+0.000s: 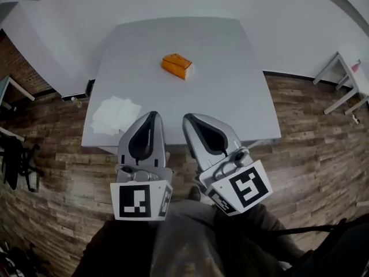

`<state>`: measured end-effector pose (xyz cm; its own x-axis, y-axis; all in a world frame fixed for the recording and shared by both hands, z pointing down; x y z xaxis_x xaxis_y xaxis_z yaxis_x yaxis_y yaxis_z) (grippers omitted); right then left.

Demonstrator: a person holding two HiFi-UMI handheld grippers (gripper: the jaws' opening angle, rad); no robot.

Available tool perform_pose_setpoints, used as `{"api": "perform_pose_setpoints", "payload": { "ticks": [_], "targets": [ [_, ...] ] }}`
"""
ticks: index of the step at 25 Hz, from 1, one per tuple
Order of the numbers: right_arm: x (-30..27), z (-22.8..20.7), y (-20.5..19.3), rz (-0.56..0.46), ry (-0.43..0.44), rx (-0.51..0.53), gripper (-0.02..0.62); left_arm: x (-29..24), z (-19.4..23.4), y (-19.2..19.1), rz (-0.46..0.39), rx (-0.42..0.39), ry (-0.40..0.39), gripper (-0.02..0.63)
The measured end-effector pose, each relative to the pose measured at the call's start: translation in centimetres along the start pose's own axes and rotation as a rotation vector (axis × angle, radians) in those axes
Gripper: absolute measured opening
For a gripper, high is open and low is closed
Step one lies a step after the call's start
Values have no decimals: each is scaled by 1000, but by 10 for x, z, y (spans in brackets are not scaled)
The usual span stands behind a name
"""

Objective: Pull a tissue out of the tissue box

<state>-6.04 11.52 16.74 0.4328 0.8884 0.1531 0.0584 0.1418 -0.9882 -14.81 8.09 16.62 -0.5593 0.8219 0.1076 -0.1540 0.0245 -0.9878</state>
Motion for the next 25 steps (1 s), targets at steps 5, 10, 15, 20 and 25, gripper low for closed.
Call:
{"api": "perform_pose_setpoints", "payload": {
  "ticks": [5, 10, 15, 20, 25],
  "targets": [
    [6, 8, 4, -9, -15, 7, 2, 7, -3, -1, 9, -1, -26, 0],
    [9, 15, 7, -17, -32, 33, 2, 12, -5, -5, 22, -1, -45, 0],
    [13, 17, 8, -20, -54, 33, 2, 17, -5, -6, 30, -1, -61, 0],
    [12, 21, 9, -24, -57, 36, 2, 20, -3, -6, 31, 0, -66, 0],
    [8, 27, 9, -21, -55, 35, 2, 24, 2, -5, 33, 1, -64, 0]
  ]
}}
Point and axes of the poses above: the fingertips, and each gripper's own axes: x backward along the fingers, z to its left, y out of its top, the point moved 3 cm from there along x, backward along the fingers, and after that the axes turned 6 degrees about x, right-handed, at the moved point
